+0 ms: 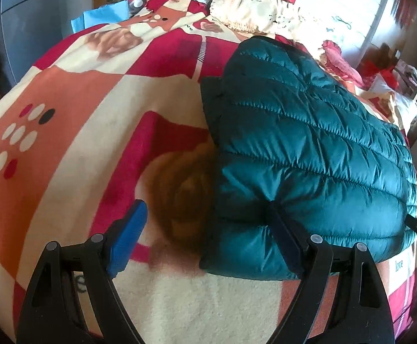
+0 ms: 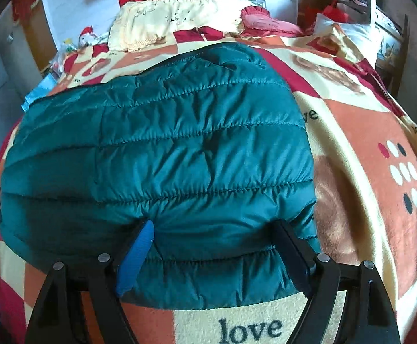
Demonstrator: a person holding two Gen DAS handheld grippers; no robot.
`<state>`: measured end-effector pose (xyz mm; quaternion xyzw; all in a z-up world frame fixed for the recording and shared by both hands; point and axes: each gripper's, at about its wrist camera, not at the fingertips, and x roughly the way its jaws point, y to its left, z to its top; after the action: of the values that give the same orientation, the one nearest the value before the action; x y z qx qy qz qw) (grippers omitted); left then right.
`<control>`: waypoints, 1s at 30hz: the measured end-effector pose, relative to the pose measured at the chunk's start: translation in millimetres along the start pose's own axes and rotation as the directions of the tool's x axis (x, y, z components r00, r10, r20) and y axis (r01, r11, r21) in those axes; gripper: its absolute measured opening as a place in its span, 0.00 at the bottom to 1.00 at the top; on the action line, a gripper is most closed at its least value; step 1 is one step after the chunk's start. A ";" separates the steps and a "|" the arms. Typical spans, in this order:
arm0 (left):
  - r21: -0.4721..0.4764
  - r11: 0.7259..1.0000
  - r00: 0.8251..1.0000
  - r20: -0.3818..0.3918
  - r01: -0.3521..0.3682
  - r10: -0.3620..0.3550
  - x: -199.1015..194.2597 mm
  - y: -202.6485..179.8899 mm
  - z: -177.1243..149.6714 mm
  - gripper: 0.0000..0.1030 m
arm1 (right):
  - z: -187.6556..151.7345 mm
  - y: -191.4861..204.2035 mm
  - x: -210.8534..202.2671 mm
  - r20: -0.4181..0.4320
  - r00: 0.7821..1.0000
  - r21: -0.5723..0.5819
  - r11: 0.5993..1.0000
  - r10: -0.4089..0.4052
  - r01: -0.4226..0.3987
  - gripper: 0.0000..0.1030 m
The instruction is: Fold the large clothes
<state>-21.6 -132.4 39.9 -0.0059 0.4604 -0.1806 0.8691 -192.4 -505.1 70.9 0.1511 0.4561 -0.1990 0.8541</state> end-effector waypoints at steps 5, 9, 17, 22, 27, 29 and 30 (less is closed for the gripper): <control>0.010 1.000 1.000 0.023 -0.003 0.003 -1.9 -1.1 -5.9 0.83 | 0.1 3.8 -31.7 0.063 0.998 -0.002 1.000 0.023 -0.023 0.80; -0.022 1.000 1.000 0.019 0.008 -0.008 -0.4 2.0 -6.2 0.83 | 9.6 30.5 -51.4 0.136 0.982 -0.044 0.991 0.134 -0.129 0.80; -0.031 0.999 0.999 0.024 0.029 -0.028 0.5 5.7 -6.9 0.83 | 44.0 118.2 -26.8 0.150 0.959 -0.178 0.961 0.240 -0.213 0.72; -0.052 0.998 0.999 0.026 0.033 -0.031 3.1 6.1 -9.2 0.83 | 71.2 166.5 14.3 0.108 0.969 -0.220 0.956 0.223 -0.196 0.70; -0.074 0.996 0.999 0.021 0.039 -0.037 7.3 6.0 -9.3 0.83 | 83.6 179.7 53.0 0.048 0.986 -0.224 0.964 0.161 -0.146 0.70; -0.075 0.996 0.999 0.017 0.042 -0.041 8.4 5.5 -8.9 0.83 | 87.2 181.6 53.9 0.044 0.989 -0.228 0.965 0.145 -0.131 0.70; -0.076 0.996 0.999 0.017 0.047 -0.046 8.5 5.8 -8.7 0.83 | 90.3 182.7 49.5 0.049 0.988 -0.223 0.966 0.149 -0.134 0.70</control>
<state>-22.4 -128.3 27.0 -0.0512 0.4602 -0.1828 0.8673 -15.1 -394.9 92.0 0.0819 0.4351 -0.0909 0.8920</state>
